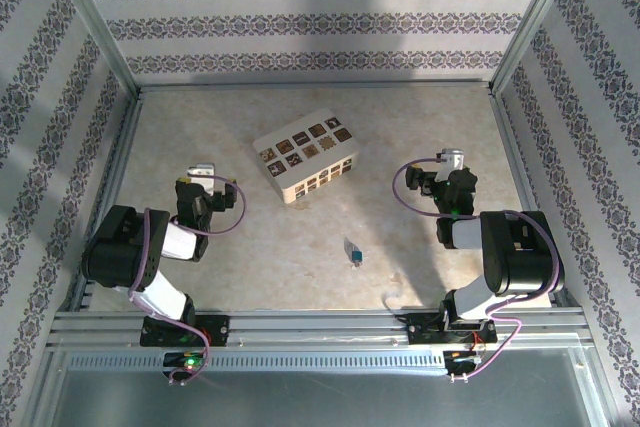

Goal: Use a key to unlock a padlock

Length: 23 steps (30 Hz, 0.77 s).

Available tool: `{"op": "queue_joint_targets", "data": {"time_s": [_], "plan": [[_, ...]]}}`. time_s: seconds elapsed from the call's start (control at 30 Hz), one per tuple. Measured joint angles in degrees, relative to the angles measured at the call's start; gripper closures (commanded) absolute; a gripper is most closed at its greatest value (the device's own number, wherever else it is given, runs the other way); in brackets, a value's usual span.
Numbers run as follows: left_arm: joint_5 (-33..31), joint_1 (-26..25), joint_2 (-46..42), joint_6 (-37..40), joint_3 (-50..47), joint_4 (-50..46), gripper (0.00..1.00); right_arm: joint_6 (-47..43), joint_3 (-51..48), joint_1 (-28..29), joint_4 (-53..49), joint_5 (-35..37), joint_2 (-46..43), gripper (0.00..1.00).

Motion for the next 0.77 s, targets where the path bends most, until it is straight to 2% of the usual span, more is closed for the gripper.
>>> {"op": "queue_joint_targets", "data": {"time_s": [0.23, 0.77], "plan": [[0.46, 2.78, -0.02, -0.92, 3.93, -1.66, 0.01, -0.02, 0.00, 0.20, 0.00, 0.11, 0.00, 0.02], [0.46, 2.86, -0.02, -1.33, 3.93, -2.47, 0.01, -1.11, 0.35, 1.14, -0.55, 1.31, 0.00, 0.02]]}}
